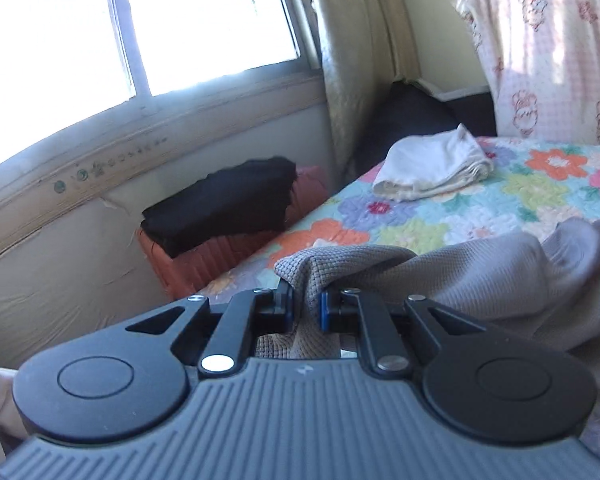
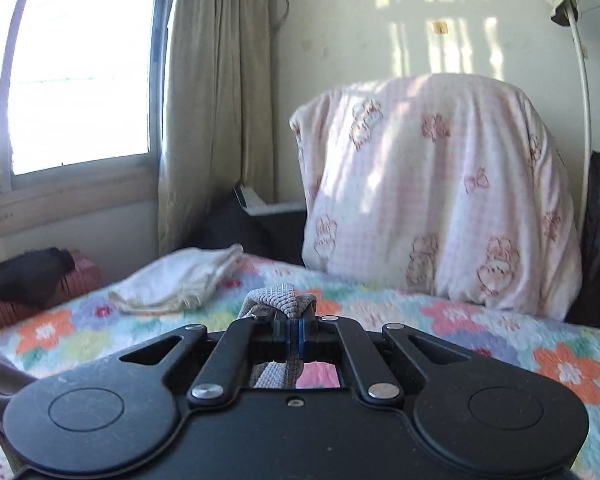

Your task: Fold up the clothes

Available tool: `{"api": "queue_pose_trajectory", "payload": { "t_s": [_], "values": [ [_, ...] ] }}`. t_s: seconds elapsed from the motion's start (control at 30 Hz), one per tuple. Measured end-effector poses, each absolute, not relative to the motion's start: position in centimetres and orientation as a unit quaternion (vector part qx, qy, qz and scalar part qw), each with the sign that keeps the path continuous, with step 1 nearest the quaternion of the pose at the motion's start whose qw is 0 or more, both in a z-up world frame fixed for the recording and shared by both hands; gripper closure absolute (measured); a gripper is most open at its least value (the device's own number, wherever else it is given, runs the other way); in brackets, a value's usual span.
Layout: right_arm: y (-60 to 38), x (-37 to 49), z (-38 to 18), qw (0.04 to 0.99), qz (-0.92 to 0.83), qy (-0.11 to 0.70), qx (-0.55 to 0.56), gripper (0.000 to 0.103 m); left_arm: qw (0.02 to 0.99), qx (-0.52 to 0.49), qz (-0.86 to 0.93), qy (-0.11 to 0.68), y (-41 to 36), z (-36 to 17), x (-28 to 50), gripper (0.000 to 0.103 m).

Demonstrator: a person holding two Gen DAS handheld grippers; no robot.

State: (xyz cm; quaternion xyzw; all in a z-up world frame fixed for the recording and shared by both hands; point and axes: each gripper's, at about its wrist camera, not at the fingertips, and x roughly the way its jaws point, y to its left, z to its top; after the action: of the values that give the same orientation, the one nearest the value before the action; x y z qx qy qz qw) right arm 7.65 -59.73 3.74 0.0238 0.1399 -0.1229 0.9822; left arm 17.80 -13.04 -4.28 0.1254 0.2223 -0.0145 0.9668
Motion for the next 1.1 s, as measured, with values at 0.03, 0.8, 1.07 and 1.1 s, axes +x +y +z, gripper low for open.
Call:
{"api": "queue_pose_trajectory", "payload": {
  "t_s": [0.03, 0.8, 1.07, 1.1],
  "values": [
    [-59.7, 9.1, 3.4, 0.979, -0.125, 0.160, 0.015, 0.099, 0.965, 0.117, -0.010, 0.233, -12.8, -4.8, 18.2, 0.092],
    [-43.0, 3.0, -11.8, 0.928, 0.167, 0.303, 0.140, 0.036, 0.923, -0.013, -0.021, 0.383, -8.2, -14.1, 22.3, 0.081],
    [-36.0, 8.0, -13.8, 0.921, 0.166, 0.350, 0.032, 0.027, 0.929, 0.051, -0.034, 0.365, -8.9, -13.6, 20.9, 0.092],
    [-35.6, 8.7, -14.2, 0.924, 0.149, 0.352, 0.015, 0.026, 0.931, 0.052, -0.035, 0.361, -8.8, -13.2, 20.7, 0.092]
  ]
}}
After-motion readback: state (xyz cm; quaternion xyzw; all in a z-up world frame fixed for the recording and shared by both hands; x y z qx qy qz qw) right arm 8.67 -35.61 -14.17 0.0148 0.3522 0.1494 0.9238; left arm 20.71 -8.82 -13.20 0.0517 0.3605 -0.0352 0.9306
